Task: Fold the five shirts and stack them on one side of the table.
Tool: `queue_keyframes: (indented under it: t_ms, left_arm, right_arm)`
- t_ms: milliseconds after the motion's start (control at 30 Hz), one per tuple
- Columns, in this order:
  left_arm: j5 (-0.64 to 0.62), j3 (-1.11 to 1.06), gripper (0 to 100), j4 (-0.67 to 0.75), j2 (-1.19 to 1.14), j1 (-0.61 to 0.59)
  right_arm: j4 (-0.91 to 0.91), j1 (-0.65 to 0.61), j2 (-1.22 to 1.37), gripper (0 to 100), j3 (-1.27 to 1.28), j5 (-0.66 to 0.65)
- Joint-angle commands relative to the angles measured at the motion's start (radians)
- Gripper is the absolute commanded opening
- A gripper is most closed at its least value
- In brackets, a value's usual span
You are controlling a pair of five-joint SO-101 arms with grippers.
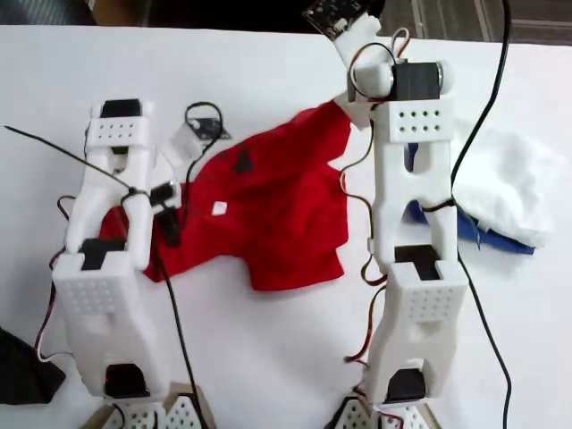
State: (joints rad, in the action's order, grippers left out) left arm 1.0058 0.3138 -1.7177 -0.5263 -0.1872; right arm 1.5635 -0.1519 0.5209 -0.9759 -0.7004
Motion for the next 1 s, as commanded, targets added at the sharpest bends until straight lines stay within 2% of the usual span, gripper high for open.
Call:
queue_keyframes:
  t_ms: [0,100,133,467,733,967]
  left_arm:
    - [0.015,0.039,17,-0.005,0.009,0.003]
    - [0.015,0.039,3,-0.005,0.011,0.003]
    - [0.015,0.039,2,-0.006,0.011,0.003]
    - [0.008,0.171,3,-0.063,0.037,-0.003]
    - [-0.078,0.348,3,-0.057,0.333,-0.054]
    - [-0.100,0.427,3,-0.054,0.626,-0.100]
  right_arm:
    - [0.001,0.012,-0.084,2.2,-0.052,-0.003]
    - [0.001,0.012,-0.081,2.2,-0.052,-0.002]
    - [0.001,0.012,-0.079,2.2,-0.052,-0.002]
    - [-0.015,0.012,-0.077,2.2,-0.052,0.000]
    - [-0.289,0.058,-0.105,2.2,-0.071,0.002]
    - [-0.226,0.054,-0.255,2.2,-0.224,0.002]
